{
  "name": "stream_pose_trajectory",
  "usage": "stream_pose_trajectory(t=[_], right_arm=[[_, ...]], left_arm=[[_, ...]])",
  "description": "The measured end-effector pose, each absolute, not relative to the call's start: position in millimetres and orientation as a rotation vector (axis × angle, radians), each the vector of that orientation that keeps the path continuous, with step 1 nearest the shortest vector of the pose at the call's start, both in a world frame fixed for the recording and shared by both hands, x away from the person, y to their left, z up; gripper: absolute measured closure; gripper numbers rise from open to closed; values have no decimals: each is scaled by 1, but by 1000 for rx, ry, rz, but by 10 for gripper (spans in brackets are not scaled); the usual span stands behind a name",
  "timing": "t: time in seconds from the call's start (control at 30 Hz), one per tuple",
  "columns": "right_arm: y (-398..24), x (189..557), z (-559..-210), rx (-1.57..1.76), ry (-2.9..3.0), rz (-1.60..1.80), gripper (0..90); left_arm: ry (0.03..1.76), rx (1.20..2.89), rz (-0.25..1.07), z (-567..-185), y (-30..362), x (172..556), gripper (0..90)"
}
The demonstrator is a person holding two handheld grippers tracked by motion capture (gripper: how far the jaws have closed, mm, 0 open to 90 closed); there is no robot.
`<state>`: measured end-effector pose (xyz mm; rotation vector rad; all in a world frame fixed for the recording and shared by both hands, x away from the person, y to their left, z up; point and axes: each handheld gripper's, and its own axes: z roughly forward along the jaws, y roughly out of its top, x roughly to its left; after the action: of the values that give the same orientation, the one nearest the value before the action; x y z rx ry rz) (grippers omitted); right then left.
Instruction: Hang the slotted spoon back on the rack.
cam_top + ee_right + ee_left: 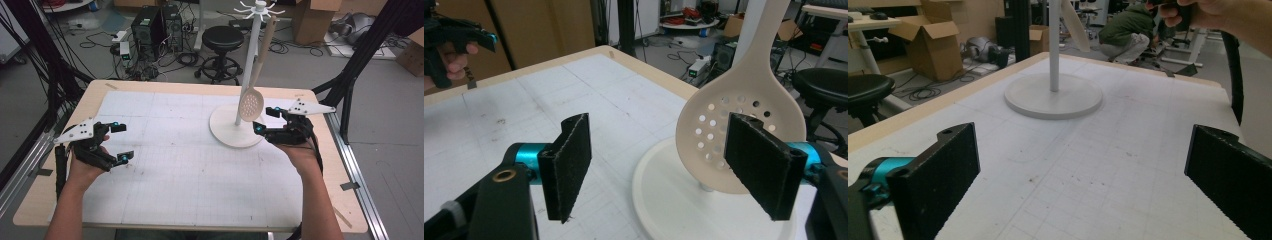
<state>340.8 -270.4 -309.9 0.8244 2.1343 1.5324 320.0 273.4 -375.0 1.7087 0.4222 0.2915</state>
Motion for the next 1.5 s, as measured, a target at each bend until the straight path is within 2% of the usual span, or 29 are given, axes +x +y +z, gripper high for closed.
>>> stream_pose_trajectory(t=[0.7, 0.87, 1.5], right_arm=[[-262, 327, -357, 817, 2166, 1597, 195], [-264, 325, -360, 820, 2168, 1593, 158], [-268, 325, -361, 848, 2170, 1617, 119]], left_arm=[[432, 1728, 284, -380, 271, 322, 17], [433, 1728, 280, -381, 270, 323, 17], [442, 1735, 264, -388, 270, 327, 17]])
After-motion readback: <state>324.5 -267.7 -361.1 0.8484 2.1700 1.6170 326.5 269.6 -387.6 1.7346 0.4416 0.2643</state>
